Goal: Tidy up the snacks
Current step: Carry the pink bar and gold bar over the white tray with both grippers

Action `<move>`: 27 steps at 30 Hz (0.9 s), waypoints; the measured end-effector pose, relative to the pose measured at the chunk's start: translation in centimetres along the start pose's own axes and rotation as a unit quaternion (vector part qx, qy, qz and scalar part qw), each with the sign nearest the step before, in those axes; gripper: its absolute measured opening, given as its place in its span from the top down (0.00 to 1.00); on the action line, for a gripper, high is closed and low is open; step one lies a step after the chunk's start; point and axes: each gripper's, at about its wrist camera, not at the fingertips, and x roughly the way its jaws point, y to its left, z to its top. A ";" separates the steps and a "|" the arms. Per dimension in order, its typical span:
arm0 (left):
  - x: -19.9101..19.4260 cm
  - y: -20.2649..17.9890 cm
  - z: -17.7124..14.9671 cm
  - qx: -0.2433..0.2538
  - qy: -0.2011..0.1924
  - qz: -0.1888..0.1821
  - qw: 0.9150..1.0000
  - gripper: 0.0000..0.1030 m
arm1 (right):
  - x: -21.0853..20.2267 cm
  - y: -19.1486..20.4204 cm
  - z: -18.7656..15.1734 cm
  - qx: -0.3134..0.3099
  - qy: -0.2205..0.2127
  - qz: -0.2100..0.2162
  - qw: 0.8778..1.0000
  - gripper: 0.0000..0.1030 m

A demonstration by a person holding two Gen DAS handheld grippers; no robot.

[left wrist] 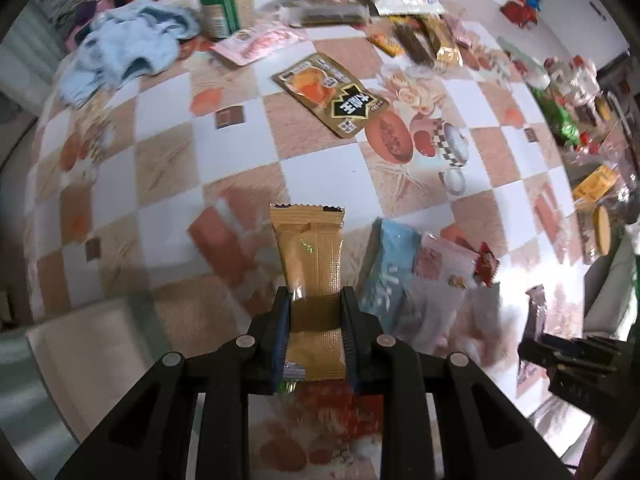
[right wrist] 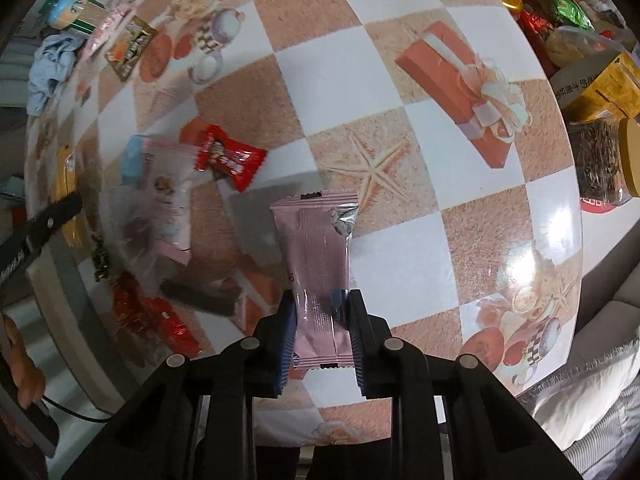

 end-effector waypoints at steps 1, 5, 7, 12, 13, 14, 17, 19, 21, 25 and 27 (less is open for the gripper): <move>-0.6 0.2 -0.6 -0.007 -0.001 -0.004 1.000 0.74 | -0.6 0.1 0.1 -0.001 -0.001 0.003 1.000 0.74; -1.8 2.0 -2.4 -0.031 -0.003 -0.014 0.999 0.74 | -2.3 0.9 -0.6 -0.013 -0.004 0.011 1.000 0.74; -2.4 2.8 -3.1 -0.041 -0.003 -0.017 0.999 0.74 | -2.6 0.9 -0.7 -0.020 -0.004 0.014 1.000 0.74; -3.4 4.4 -5.8 -0.069 0.003 -0.022 0.997 0.74 | -4.0 2.4 -1.1 -0.045 -0.002 0.011 0.999 0.74; -3.5 4.5 -6.2 -0.074 0.003 -0.025 0.997 0.74 | -4.4 2.9 -1.2 -0.052 -0.003 0.009 0.999 0.74; -3.7 4.6 -6.6 -0.077 0.003 -0.027 0.997 0.74 | -4.7 3.1 -1.2 -0.057 -0.004 0.009 0.998 0.74; -4.4 4.9 -7.9 -0.075 0.001 -0.022 0.997 0.74 | -5.1 3.7 -1.5 -0.075 -0.007 0.007 0.997 0.74; -4.8 5.3 -8.6 -0.075 -0.002 -0.018 0.997 0.74 | -5.5 4.5 -1.5 -0.087 -0.008 0.004 0.996 0.74; -5.2 5.9 -9.2 -0.082 -0.005 -0.017 0.997 0.74 | -5.6 5.2 -1.2 -0.097 -0.008 0.004 0.995 0.74; -5.9 7.5 -10.1 -0.102 -0.015 -0.014 0.995 0.74 | -5.2 7.5 -1.5 -0.123 -0.012 0.001 0.992 0.74; -6.1 8.3 -10.4 -0.113 -0.019 -0.013 0.993 0.74 | -4.7 8.9 -1.6 -0.136 -0.013 -0.001 0.991 0.74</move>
